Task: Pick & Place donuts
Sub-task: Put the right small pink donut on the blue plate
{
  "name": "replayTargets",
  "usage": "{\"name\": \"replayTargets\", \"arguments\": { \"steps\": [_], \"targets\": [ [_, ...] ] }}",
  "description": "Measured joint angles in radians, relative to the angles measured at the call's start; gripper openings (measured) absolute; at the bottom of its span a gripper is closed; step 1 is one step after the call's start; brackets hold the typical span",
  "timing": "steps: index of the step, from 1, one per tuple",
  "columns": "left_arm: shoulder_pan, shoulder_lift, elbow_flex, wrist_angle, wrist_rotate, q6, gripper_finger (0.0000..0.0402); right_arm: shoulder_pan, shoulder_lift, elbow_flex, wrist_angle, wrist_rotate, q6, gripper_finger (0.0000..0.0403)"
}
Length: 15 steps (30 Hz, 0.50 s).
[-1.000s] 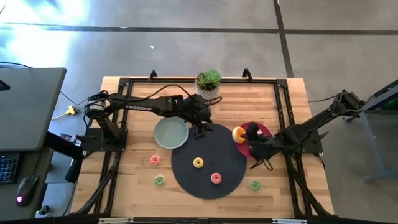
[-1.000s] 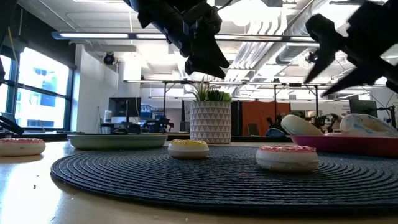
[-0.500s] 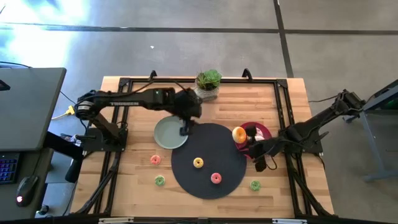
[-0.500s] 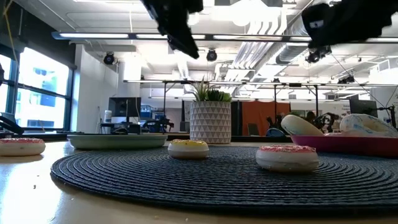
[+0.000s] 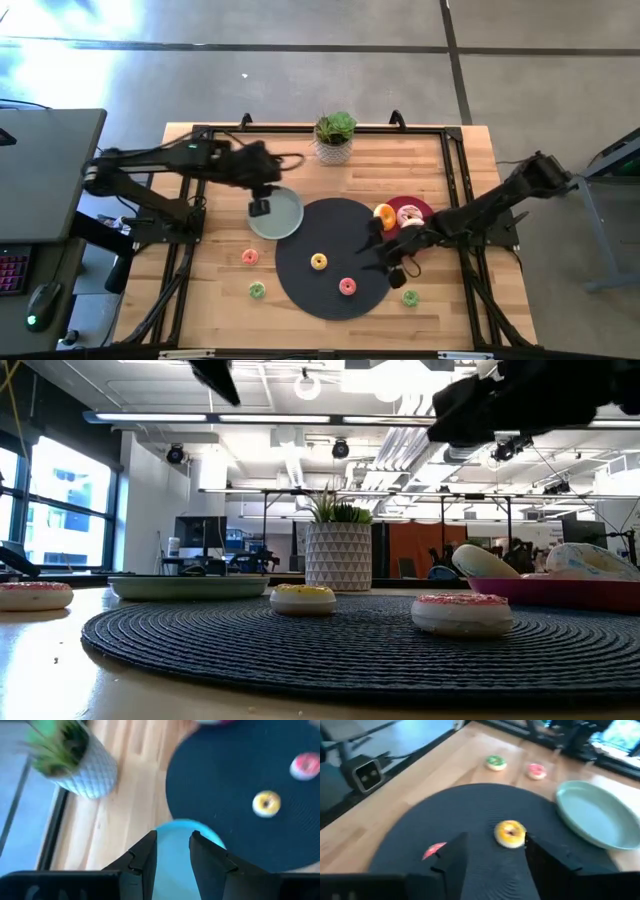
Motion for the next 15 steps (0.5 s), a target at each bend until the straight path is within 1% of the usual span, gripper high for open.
{"name": "replayTargets", "arguments": {
  "steps": [3, 5, 8, 10, 12, 14, 15],
  "targets": [
    [-0.022, -0.099, -0.022, 0.004, -0.032, -0.037, 0.0106, 0.003, 0.083, 0.0, 0.083, -0.047, 0.003, 0.0207],
    [-0.041, -0.161, -0.064, 0.061, -0.04, -0.041, 0.0106, 0.003, 0.143, 0.0, 0.137, -0.081, 0.021, 0.0217],
    [-0.06, -0.249, -0.173, 0.135, -0.032, -0.066, 0.0106, -0.001, 0.233, 0.0, 0.23, -0.14, 0.084, 0.0226],
    [-0.078, -0.292, -0.249, 0.22, -0.029, -0.083, 0.0106, -0.001, 0.284, 0.0, 0.284, -0.169, 0.112, 0.0229],
    [-0.091, -0.337, -0.329, 0.243, -0.03, -0.108, 0.0106, -0.001, 0.329, 0.0, 0.316, -0.173, 0.113, 0.0229],
    [-0.098, -0.368, -0.389, 0.324, -0.031, -0.127, 0.0106, -0.001, 0.374, 0.0, 0.33, -0.167, 0.115, 0.0229],
    [-0.103, -0.381, -0.417, 0.339, -0.032, -0.137, 0.0106, -0.001, 0.398, 0.0, 0.334, -0.165, 0.124, 0.0229]
  ]
}}
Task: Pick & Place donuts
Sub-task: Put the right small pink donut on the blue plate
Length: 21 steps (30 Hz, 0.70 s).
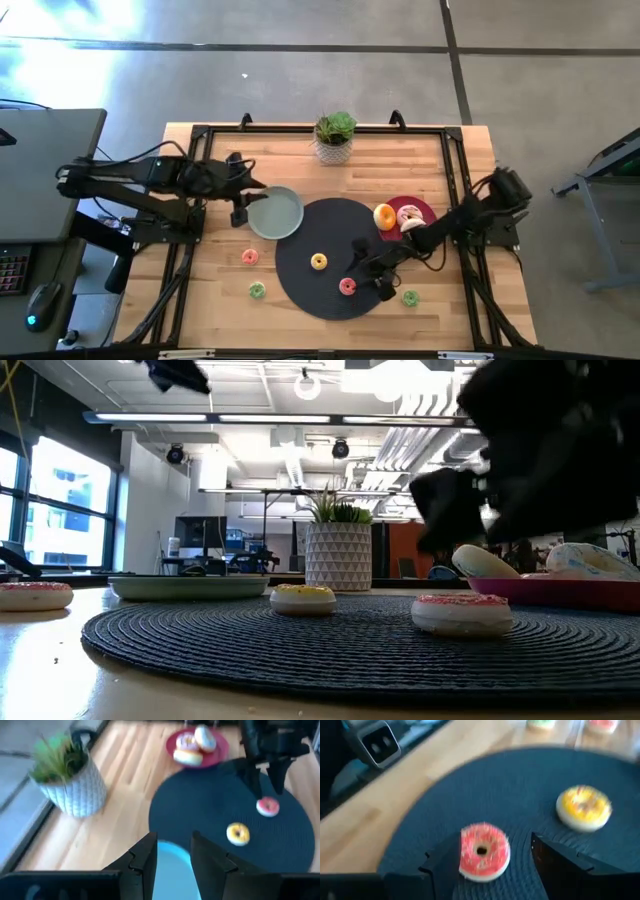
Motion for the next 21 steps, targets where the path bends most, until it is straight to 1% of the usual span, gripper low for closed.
{"name": "replayTargets", "arguments": {
  "steps": [2, 5, 9, 12, 17, 21],
  "targets": [
    [-0.001, -0.013, -0.041, 0.012, 0.001, -0.022, 0.0106, 0.0, 0.048, 0.0, 0.022, -0.005, 0.028, 0.023],
    [0.001, -0.019, -0.064, 0.031, 0.002, -0.04, 0.0106, 0.0, 0.113, -0.001, 0.076, -0.026, 0.039, 0.023],
    [0.001, -0.019, -0.065, 0.035, 0.003, -0.057, 0.0106, 0.0, 0.168, 0.0, 0.161, -0.057, 0.048, 0.023],
    [0.001, -0.016, -0.065, 0.038, 0.003, -0.057, 0.0106, 0.0, 0.18, 0.0, 0.176, -0.059, 0.058, 0.0228],
    [0.001, -0.015, -0.065, 0.037, 0.003, -0.057, 0.0106, -0.001, 0.178, 0.001, 0.185, -0.061, 0.058, 0.0202],
    [0.001, -0.015, -0.065, 0.037, 0.003, -0.057, 0.0106, -0.007, 0.178, 0.001, 0.2, -0.098, 0.058, 0.0175]
  ]
}}
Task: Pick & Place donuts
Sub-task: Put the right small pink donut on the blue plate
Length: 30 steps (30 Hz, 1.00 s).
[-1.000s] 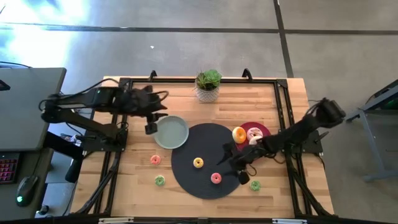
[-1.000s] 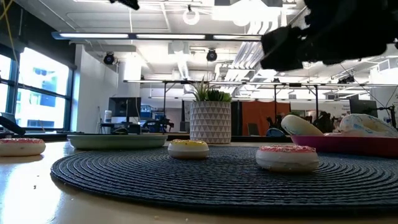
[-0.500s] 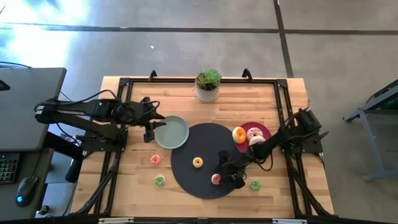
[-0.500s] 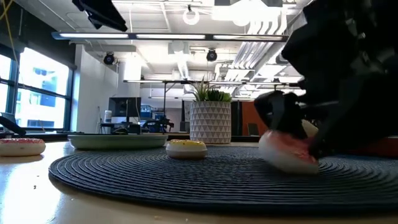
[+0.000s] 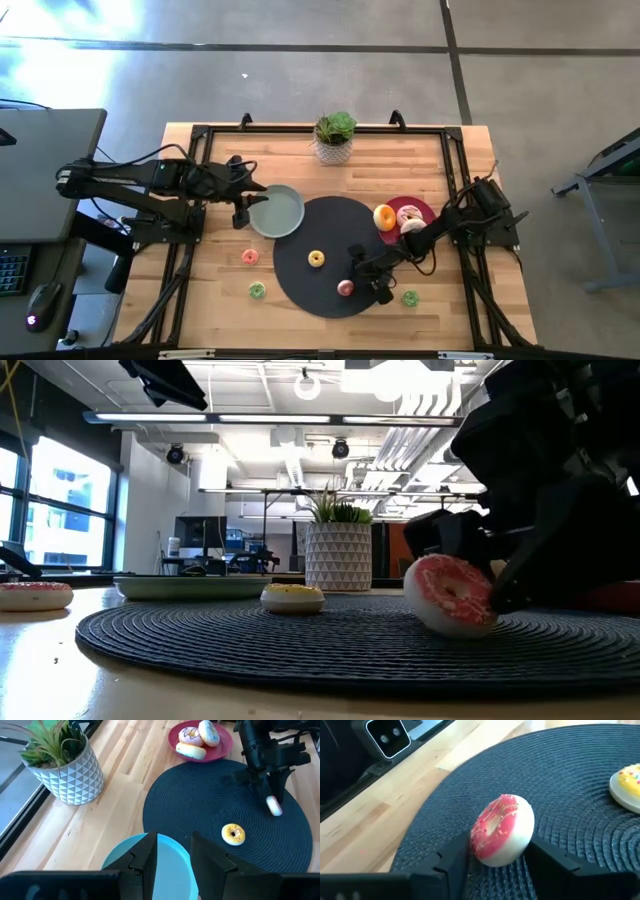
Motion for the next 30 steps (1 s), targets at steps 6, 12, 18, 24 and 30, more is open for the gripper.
{"name": "replayTargets", "arguments": {
  "steps": [6, 12, 18, 24, 30],
  "targets": [
    [0.0, 0.0, 0.0, -0.001, 0.0, 0.0, 0.0106, -0.012, 0.0, 0.0, 0.012, -0.01, 0.002, 0.0126],
    [0.0, 0.0, 0.0, -0.001, 0.0, 0.0, 0.0106, -0.028, 0.0, 0.0, 0.015, -0.02, 0.057, 0.0071],
    [0.0, 0.0, 0.0, 0.003, 0.0, 0.0, 0.0106, -0.075, -0.019, 0.0, 0.127, -0.07, 0.095, 0.0026],
    [0.0, 0.0, 0.0, 0.033, -0.001, 0.0, 0.0106, -0.201, -0.079, 0.036, 0.19, 0.147, 0.032, 0.0015],
    [0.0, 0.0, 0.0, 0.054, -0.001, 0.0, 0.0106, -0.351, -0.042, 0.302, -0.069, 0.19, 0.082, 0.0017]
  ]
}}
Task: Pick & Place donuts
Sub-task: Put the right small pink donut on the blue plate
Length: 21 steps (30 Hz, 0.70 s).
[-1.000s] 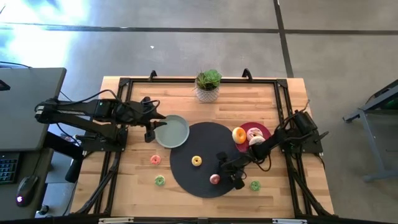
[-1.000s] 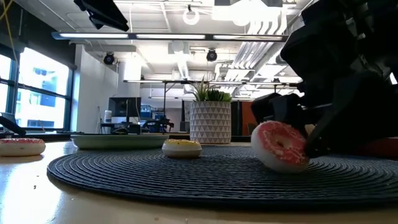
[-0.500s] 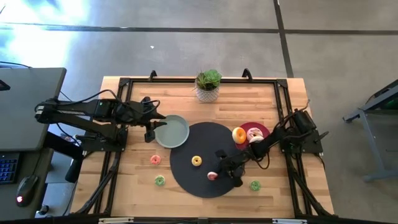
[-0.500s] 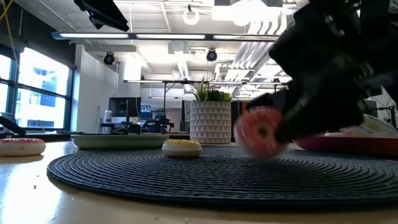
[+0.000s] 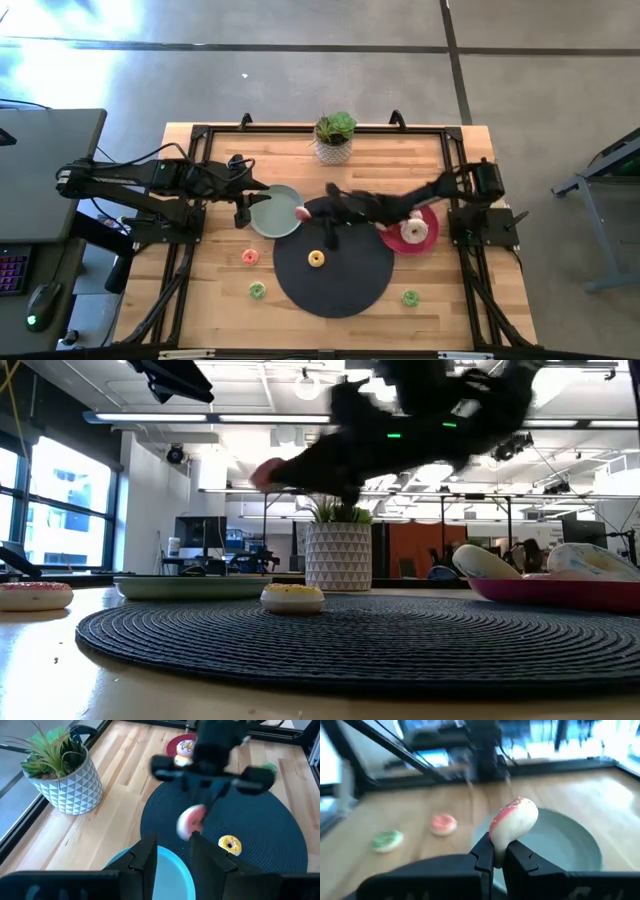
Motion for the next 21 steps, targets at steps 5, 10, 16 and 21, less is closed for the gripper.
{"name": "replayTargets", "arguments": {
  "steps": [5, 10, 16, 21],
  "targets": [
    [0.0, 0.0, 0.0, 0.0, 0.0, 0.0, 0.0106, -0.084, 0.076, 0.24, -0.399, -0.038, 0.004, 0.0018],
    [0.0, 0.0, 0.0, 0.0, 0.025, 0.0, 0.0106, -0.142, 0.133, 0.363, -0.521, -0.094, 0.002, 0.0019],
    [0.0, 0.0, 0.0, -0.023, 0.027, 0.0, 0.0106, -0.171, 0.211, 0.394, -0.527, -0.169, 0.056, 0.0024],
    [0.0, 0.0, 0.0, -0.022, 0.027, 0.0, 0.0106, -0.171, 0.249, 0.39, -0.525, -0.193, 0.051, 0.0024]
  ]
}}
